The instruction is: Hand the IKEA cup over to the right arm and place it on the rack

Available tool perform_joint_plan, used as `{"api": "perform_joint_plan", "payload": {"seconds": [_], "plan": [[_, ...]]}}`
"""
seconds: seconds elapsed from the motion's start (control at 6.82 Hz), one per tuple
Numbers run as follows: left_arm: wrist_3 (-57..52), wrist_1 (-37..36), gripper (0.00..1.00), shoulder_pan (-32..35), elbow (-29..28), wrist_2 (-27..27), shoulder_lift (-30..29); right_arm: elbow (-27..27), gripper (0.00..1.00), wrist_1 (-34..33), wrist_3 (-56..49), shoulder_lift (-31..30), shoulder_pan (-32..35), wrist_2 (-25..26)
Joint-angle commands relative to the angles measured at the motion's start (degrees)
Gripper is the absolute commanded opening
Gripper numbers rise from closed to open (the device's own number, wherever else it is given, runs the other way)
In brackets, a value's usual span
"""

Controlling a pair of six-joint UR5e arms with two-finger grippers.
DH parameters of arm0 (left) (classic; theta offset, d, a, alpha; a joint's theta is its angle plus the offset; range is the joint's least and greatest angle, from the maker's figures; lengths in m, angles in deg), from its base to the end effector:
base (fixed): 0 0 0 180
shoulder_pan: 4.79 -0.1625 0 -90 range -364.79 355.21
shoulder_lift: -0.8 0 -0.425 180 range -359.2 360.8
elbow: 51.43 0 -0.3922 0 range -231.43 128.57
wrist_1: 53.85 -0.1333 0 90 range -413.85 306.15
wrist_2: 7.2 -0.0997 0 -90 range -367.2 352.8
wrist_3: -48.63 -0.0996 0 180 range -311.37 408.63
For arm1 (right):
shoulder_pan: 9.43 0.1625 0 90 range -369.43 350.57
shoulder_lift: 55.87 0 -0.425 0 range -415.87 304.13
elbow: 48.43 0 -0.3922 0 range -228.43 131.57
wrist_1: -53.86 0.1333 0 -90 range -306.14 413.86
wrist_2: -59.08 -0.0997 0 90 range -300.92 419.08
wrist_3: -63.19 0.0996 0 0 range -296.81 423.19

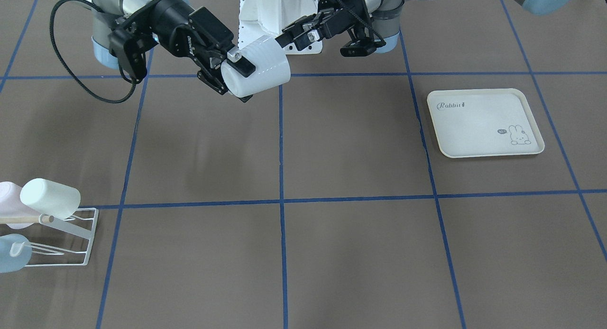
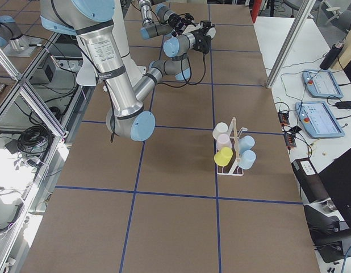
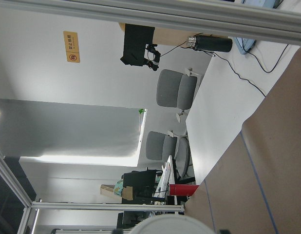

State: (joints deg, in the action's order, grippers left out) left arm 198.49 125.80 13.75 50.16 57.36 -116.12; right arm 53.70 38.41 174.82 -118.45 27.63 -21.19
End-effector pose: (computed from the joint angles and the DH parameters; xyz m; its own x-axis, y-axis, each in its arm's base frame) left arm 0.4261 -0.3286 0.1633 -0.8194 -0.5489 -0.1653 -0.2016 0.5459 -0.8132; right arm -0.3461 -0.4495 0.1589 -0.5672 0.0269 0.8231 -0.5465 0.7354 -0.4006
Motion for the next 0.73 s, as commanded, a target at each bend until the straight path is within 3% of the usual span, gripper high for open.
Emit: {"api": "perform_joint_plan", "payload": {"seconds": [0.0,0.15,0.29,0.59], "plan": [[-4.64,-0.69,1.00,0.00,9.80,1.78,9.28,-4.27,0.00,-0.37,-0.36,-0.43,9.46,-6.70],[-7.18,-1.66,1.00,0.35,13.52,4.93,14.04,-8.40,0.00,-1.68,-1.50,-0.61,17.00,-15.10],[-13.91,-4.63,1.00,1.31,15.64,5.39,16.18,-11.92,0.00,-4.21,-9.78,-0.52,20.99,-19.71],[-19.68,-16.11,1.00,6.65,15.93,13.17,16.55,-13.10,0.00,-15.60,-25.70,-0.70,24.61,-19.58]]}}
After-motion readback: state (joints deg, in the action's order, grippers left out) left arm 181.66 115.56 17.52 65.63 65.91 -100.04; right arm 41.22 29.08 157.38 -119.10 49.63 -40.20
